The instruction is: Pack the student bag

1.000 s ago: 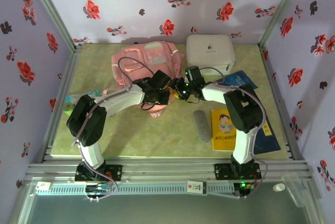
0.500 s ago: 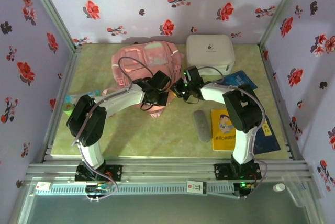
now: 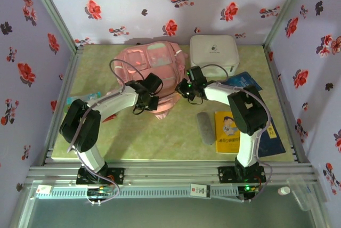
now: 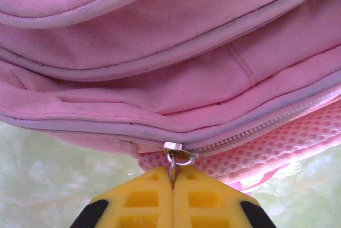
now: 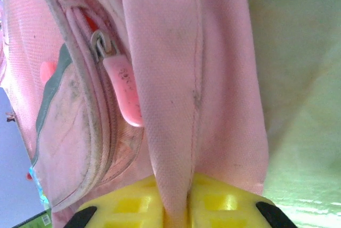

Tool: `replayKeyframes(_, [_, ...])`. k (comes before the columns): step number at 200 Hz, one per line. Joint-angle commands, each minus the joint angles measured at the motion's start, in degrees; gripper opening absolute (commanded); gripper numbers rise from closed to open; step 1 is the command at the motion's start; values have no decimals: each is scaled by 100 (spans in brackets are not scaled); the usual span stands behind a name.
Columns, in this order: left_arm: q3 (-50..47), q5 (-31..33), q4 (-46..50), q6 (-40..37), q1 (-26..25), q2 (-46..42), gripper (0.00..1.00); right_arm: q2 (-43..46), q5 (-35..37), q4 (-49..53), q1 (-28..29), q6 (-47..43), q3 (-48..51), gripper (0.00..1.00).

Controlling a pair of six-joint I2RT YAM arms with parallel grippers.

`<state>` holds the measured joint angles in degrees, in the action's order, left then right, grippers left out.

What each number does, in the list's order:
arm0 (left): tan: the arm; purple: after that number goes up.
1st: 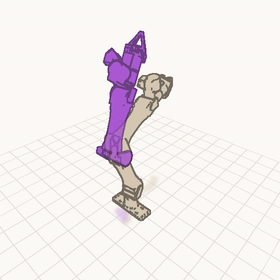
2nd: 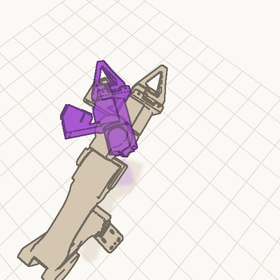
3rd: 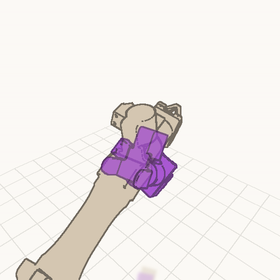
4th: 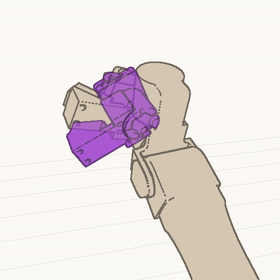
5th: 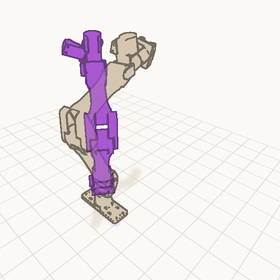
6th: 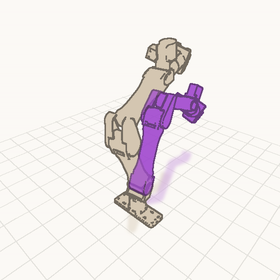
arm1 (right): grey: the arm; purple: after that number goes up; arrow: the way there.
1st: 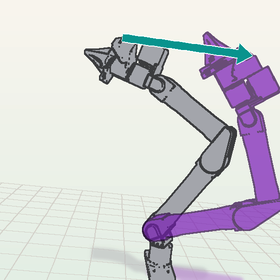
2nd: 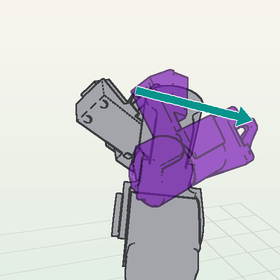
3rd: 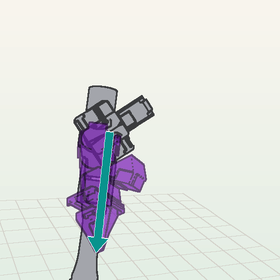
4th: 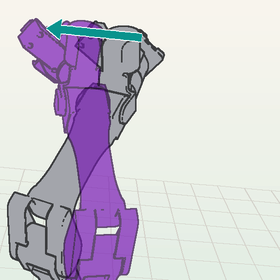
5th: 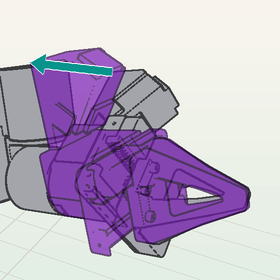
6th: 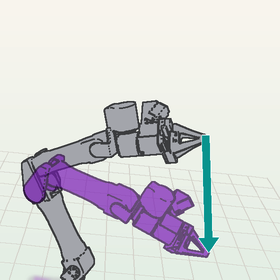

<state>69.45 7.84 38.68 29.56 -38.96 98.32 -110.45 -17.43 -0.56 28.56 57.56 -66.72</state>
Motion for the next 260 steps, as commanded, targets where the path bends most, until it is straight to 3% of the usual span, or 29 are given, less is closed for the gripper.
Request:
replayKeyframes(1, [-22, -150, 94, -135, 21, -203, 0, 308, 383, -132, -210, -156, 81, 29])
replayKeyframes(30, [207, -623, -179, -147, -107, -174, 0, 883, 188, -142, -292, 116, 510, 52])
replayKeyframes(56, [460, -1186, -451, -18, -262, -49, 0, 1512, 200, -105, -316, 528, 1087, 66])
replayKeyframes(71, [608, -1364, -613, 38, -384, 81, 0, 1690, 102, -38, -307, 810, 1265, 69])
replayKeyframes(111, [1030, -1408, -608, 111, -560, 530, 0, 1808, 184, 107, -155, 1588, 1547, 71])
replayKeyframes(148, [1106, -1408, -557, 207, -599, 713, 0, 1486, 145, 114, -12, 1695, 1364, 71])
replayKeyframes(260, [1061, -978, -167, 151, -604, 771, 0, 785, 441, 518, 80, 1504, 1072, 52])
